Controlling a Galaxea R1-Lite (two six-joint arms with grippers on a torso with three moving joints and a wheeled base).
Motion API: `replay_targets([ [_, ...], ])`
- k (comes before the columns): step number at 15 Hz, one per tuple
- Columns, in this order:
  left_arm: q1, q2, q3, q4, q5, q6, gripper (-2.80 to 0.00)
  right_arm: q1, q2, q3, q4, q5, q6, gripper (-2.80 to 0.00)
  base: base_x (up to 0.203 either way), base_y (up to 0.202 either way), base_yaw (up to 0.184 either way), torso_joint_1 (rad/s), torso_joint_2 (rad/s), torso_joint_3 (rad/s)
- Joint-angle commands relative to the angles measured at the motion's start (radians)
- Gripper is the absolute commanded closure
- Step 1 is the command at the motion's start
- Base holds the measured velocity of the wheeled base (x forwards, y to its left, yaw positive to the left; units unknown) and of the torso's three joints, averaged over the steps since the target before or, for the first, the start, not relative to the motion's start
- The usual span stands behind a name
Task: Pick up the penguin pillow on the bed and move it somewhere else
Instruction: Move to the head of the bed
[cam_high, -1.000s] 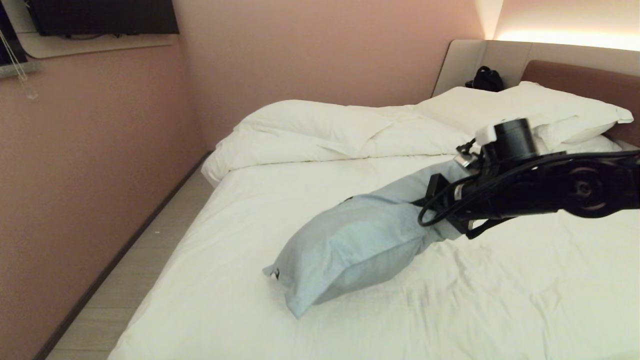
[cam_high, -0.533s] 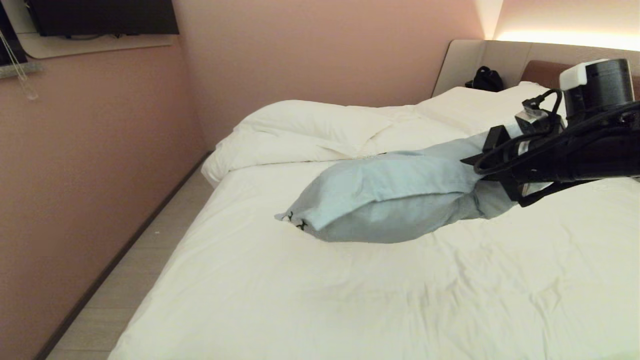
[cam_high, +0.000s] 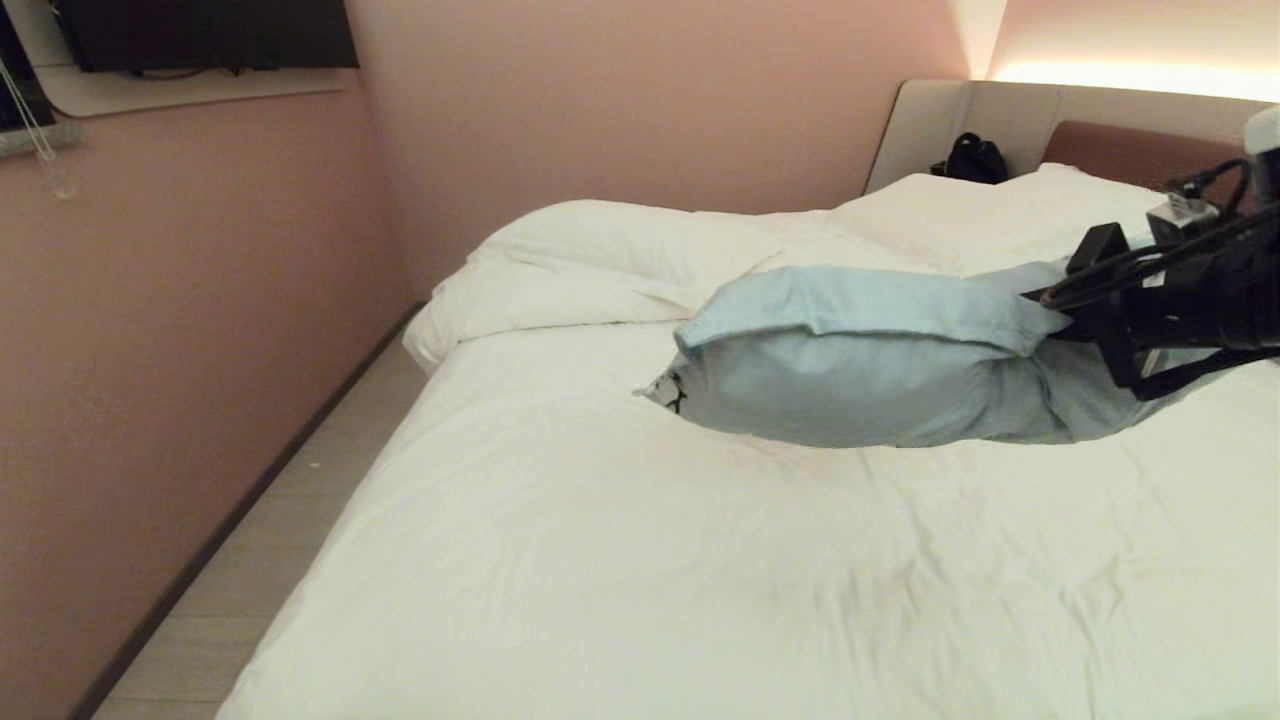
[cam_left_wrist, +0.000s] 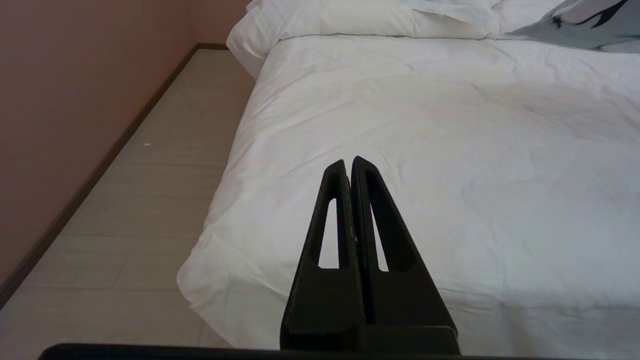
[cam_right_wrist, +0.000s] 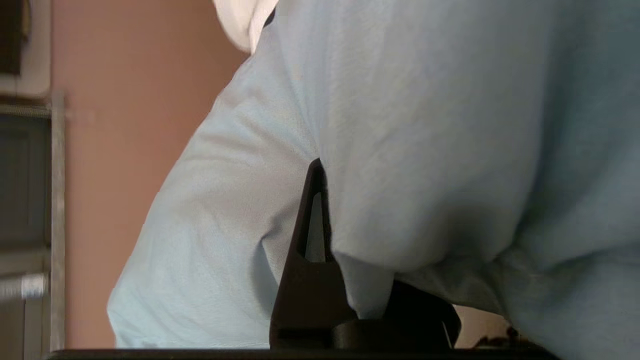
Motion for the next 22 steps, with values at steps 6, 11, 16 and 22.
replay_targets([
  [6,0.000,0.000,0.000,-0.001,0.000,-0.001,0.00,-0.224,-0.076,0.035,0.010,-0.008,0.043,0.00,0.000,0.000,0.000,0.000,0.00,0.000],
  [11,0.000,0.000,0.000,-0.001,0.001,-0.001,0.00,-0.406,-0.108,0.075,0.009,0.004,0.054,0.00,0.000,0.000,0.000,0.000,0.00,0.000],
  [16,0.000,0.000,0.000,-0.001,0.001,-0.002,0.00,-0.497,-0.142,0.116,0.003,0.016,0.056,0.00,0.000,0.000,0.000,0.000,0.00,0.000],
  [22,0.000,0.000,0.000,-0.001,0.001,-0.002,0.00,-0.534,-0.134,0.143,0.001,0.081,0.063,0.00,0.000,0.000,0.000,0.000,0.00,0.000],
])
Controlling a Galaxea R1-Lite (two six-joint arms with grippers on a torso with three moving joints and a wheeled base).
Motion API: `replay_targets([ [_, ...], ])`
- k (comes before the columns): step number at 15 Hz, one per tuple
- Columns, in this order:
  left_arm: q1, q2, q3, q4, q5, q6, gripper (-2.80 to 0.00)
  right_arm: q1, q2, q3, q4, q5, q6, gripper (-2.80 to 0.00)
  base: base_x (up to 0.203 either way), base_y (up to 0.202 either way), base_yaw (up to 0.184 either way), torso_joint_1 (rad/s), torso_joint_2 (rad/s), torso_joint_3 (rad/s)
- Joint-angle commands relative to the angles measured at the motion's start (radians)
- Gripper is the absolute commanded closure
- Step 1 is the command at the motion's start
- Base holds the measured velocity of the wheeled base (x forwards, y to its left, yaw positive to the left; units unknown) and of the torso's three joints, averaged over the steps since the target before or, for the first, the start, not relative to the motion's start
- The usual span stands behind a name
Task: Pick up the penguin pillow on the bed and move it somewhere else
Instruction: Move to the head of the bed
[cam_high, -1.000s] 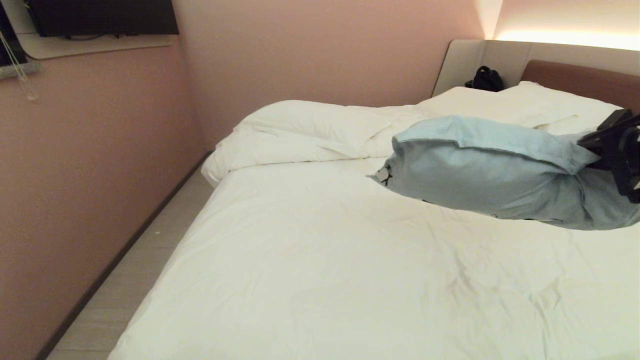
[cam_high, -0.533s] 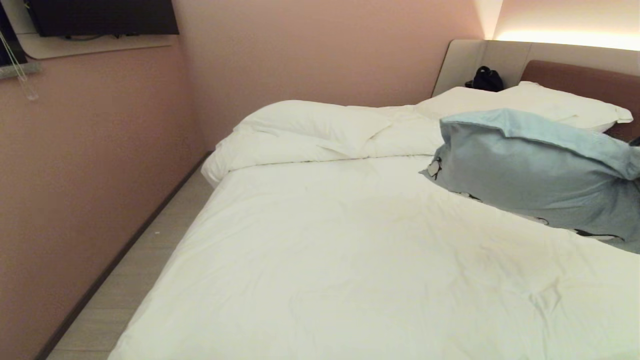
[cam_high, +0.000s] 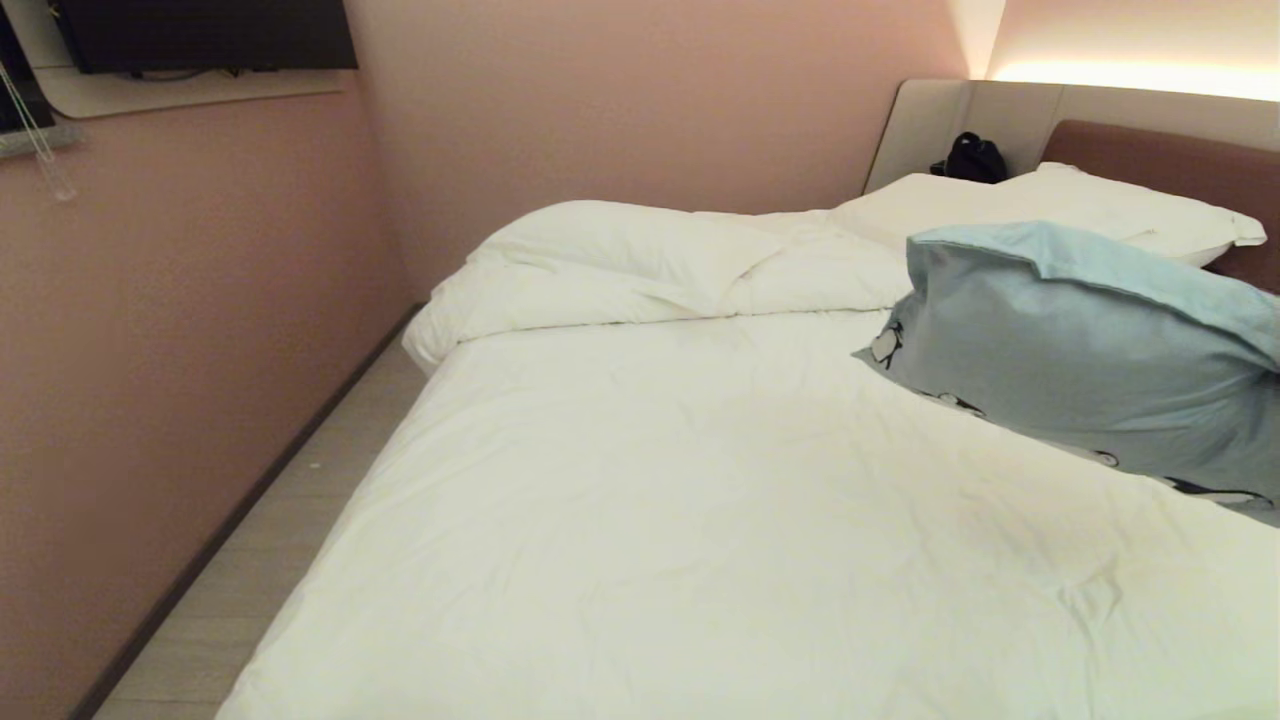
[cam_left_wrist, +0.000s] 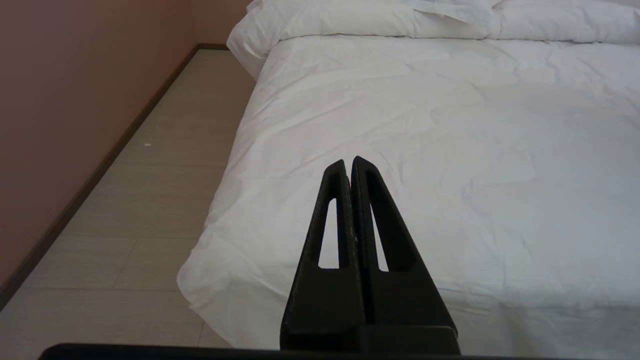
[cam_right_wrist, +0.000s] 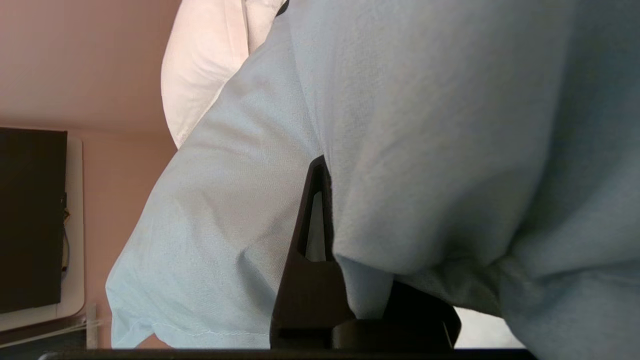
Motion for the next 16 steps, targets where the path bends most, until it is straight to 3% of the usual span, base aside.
replay_targets([
  [1,0.000,0.000,0.000,-0.001,0.001,-0.001,0.00,-0.002,0.006,0.005,0.000,0.006,0.004,0.00,0.000,0.000,0.000,0.000,0.00,0.000],
  [10,0.000,0.000,0.000,-0.002,0.001,0.007,0.00,-0.002,0.007,0.005,-0.003,0.009,0.009,0.00,0.000,-0.007,0.000,0.000,0.00,0.000],
  [16,0.000,0.000,0.000,-0.002,0.001,0.007,0.00,-0.012,0.021,0.010,-0.003,0.045,0.013,0.00,0.000,-0.179,0.001,0.002,0.00,0.005],
])
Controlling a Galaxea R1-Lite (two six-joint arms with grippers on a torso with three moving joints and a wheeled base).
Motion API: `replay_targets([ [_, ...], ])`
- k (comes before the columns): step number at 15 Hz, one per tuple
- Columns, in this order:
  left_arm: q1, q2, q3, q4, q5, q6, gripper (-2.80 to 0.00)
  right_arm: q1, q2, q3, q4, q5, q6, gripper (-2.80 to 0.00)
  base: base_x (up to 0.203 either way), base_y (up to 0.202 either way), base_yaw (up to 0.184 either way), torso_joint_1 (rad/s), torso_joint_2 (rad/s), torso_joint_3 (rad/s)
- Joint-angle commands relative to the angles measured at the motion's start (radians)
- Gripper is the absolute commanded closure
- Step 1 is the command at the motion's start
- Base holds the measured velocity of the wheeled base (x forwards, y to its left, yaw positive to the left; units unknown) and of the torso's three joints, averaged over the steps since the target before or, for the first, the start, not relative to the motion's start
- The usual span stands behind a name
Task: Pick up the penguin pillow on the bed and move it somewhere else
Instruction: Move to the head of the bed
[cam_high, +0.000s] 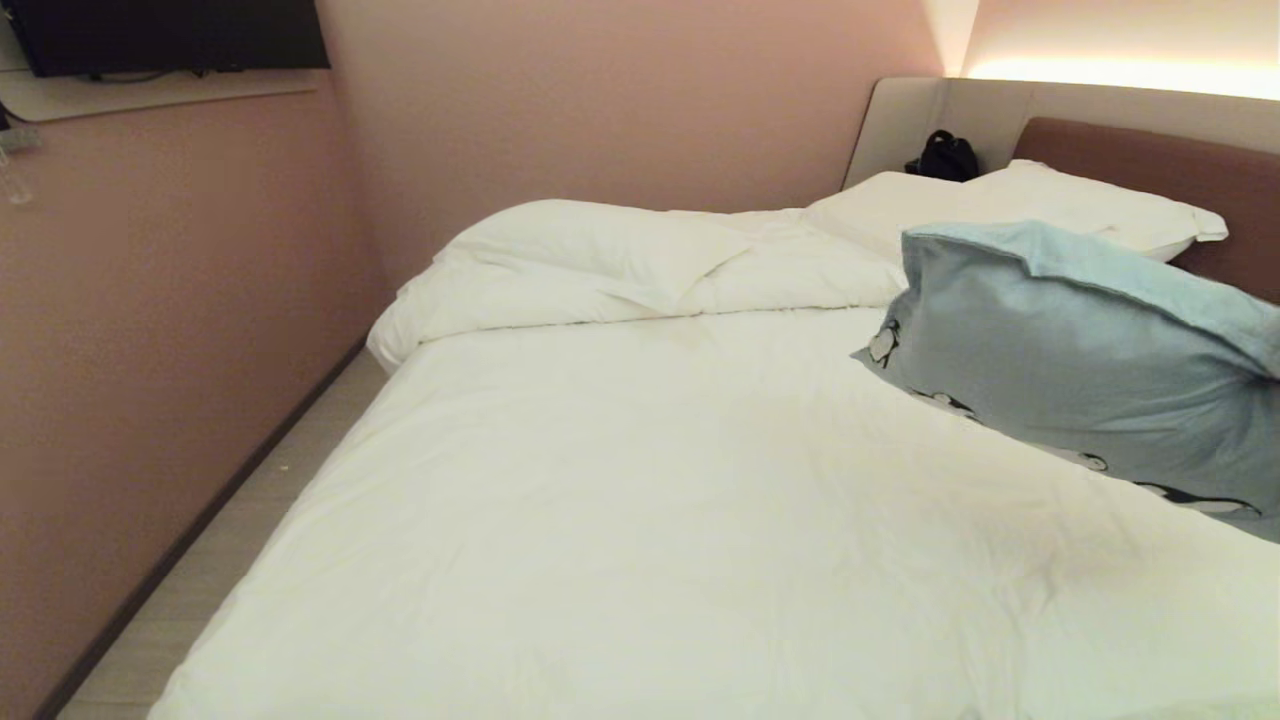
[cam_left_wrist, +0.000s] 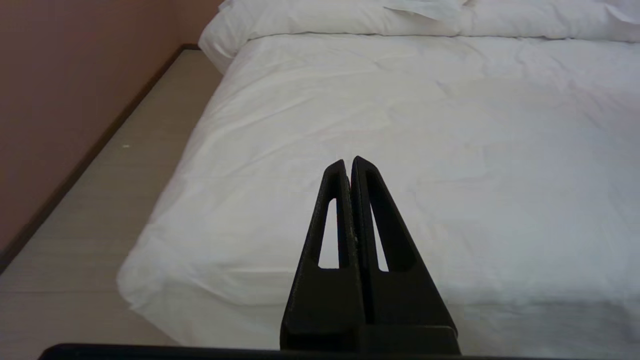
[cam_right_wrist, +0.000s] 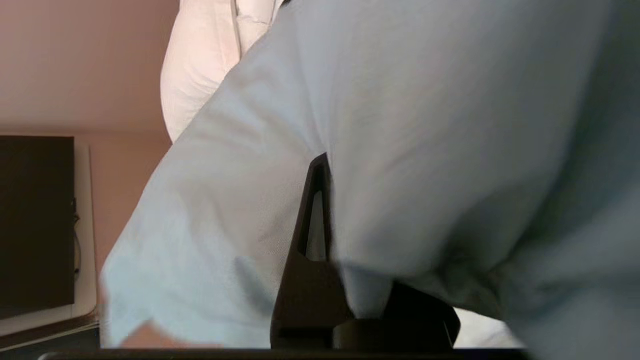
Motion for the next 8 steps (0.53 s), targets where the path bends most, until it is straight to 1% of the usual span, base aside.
replay_targets([
  [1,0.000,0.000,0.000,-0.001,0.000,-0.001,0.00,-0.005,0.008,-0.001,0.003,0.004,0.003,0.00,0.000,-0.191,0.001,0.000,0.00,0.004],
  [8,0.000,0.000,0.000,-0.001,0.000,-0.004,0.00,-0.021,0.023,-0.015,0.001,0.000,0.003,0.00,0.000,-0.195,0.001,0.002,0.00,0.003],
])
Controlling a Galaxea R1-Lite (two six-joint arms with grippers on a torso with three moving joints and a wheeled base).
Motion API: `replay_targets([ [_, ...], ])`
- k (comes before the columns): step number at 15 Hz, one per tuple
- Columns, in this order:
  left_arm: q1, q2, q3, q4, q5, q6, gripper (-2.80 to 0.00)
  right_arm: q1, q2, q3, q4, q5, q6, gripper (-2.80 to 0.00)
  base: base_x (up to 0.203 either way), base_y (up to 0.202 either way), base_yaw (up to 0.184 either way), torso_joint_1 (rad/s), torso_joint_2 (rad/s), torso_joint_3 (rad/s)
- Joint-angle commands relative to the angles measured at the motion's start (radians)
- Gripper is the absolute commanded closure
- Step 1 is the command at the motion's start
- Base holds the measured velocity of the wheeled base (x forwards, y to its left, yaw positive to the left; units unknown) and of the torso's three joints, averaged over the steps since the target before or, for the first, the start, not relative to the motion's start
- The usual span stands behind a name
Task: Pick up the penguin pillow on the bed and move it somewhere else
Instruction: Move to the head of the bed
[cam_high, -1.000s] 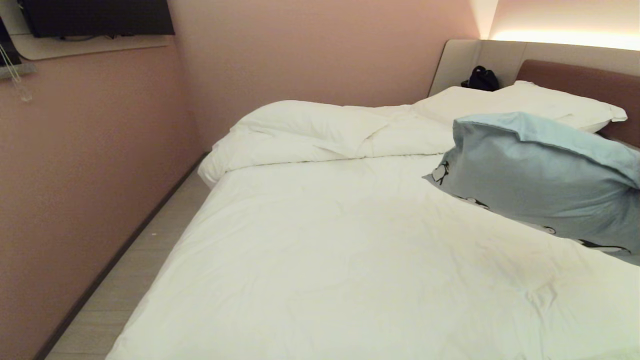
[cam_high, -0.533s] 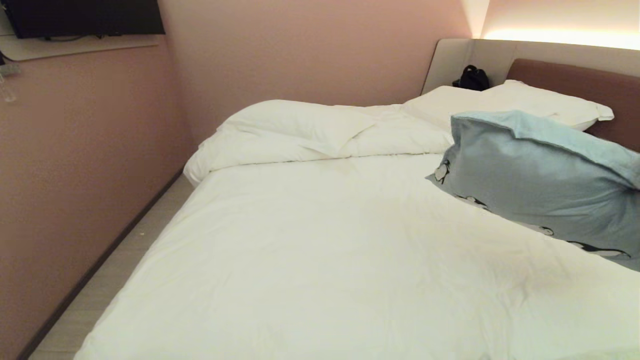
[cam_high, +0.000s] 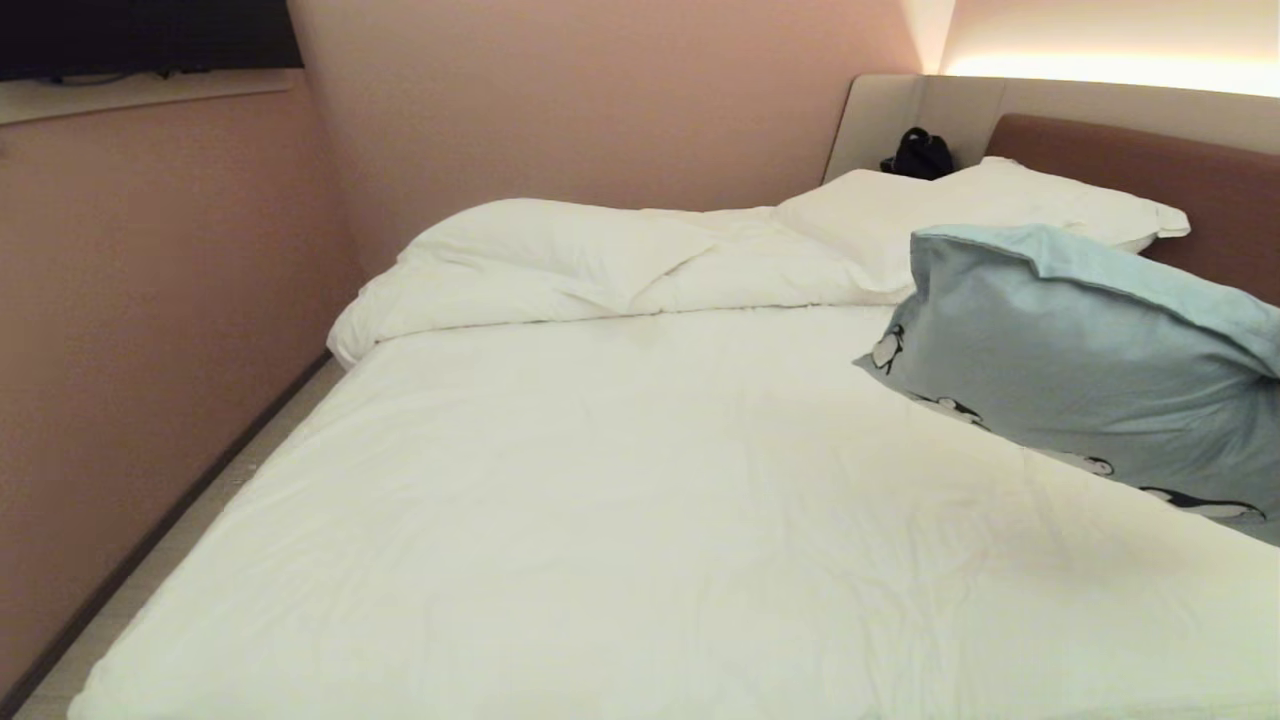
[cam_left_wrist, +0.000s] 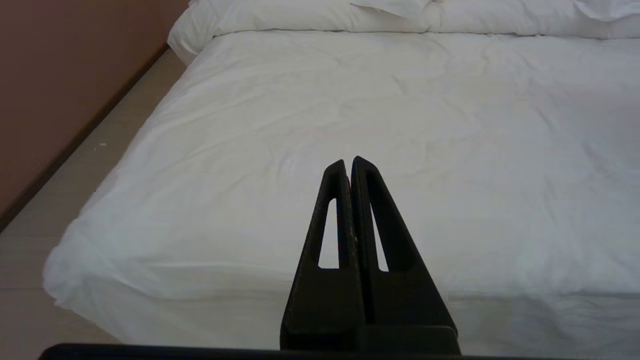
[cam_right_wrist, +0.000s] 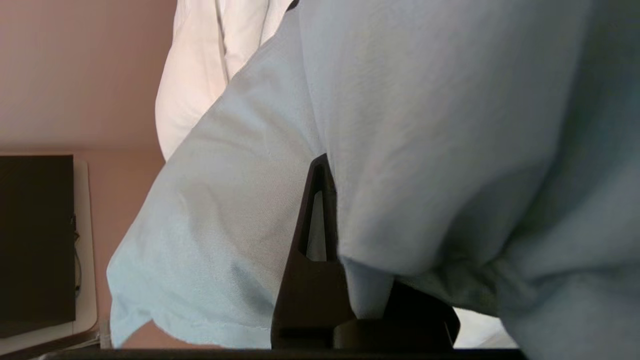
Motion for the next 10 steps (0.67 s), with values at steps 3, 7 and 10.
replay_targets([
  [3,0.000,0.000,0.000,-0.001,0.000,-0.006,0.00,-0.016,0.009,-0.013,0.000,0.002,0.005,0.00,0.000,-0.195,0.000,0.000,0.01,0.003],
  [7,0.000,0.000,0.000,-0.001,0.000,-0.006,0.00,-0.049,0.009,-0.020,0.001,0.003,0.005,0.00,0.000,-0.194,-0.002,0.002,0.00,0.003],
  [10,0.000,0.000,0.000,-0.001,0.000,-0.006,0.00,-0.057,0.008,-0.014,0.002,0.003,0.003,0.00,0.000,-0.194,0.000,0.003,0.00,0.003],
])
